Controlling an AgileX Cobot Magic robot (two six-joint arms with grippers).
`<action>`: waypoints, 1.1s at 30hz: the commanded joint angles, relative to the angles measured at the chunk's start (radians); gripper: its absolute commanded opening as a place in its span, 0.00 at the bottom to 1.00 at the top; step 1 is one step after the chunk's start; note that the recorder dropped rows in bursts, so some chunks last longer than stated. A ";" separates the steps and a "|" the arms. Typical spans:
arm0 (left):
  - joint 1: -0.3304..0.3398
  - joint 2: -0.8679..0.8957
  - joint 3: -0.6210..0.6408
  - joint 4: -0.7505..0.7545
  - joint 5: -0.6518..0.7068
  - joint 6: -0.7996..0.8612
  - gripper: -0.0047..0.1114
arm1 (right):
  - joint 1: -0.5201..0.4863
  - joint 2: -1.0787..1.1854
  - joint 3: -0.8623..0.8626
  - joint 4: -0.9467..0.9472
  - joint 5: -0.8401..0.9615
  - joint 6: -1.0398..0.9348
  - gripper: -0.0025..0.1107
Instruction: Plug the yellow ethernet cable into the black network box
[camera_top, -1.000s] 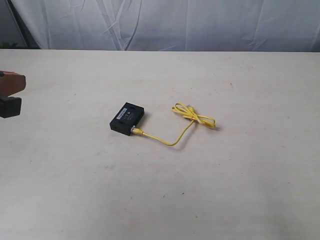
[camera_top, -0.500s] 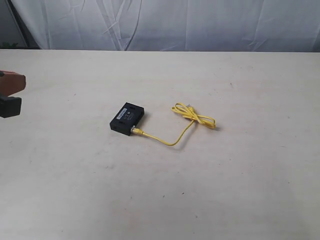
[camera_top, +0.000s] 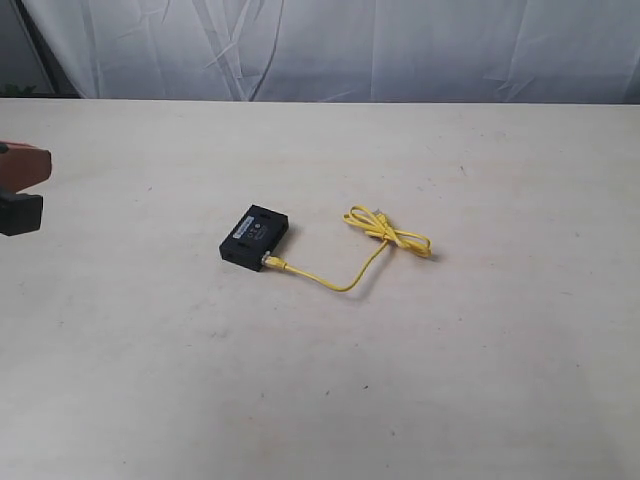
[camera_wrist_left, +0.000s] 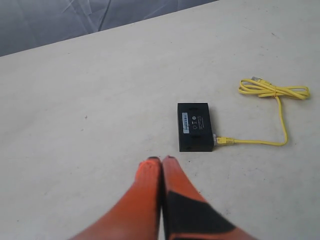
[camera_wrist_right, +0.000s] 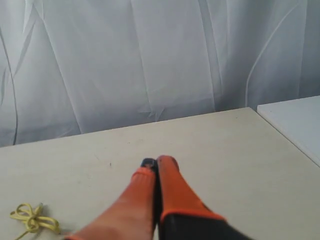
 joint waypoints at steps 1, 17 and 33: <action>-0.001 -0.006 0.002 0.000 -0.009 -0.006 0.04 | -0.004 -0.005 0.043 0.007 -0.033 -0.076 0.02; -0.001 -0.006 0.002 0.000 -0.009 -0.006 0.04 | -0.004 -0.005 0.156 0.025 -0.069 -0.130 0.02; -0.001 -0.006 0.002 0.000 -0.009 -0.006 0.04 | -0.004 -0.005 0.206 0.108 -0.118 -0.243 0.02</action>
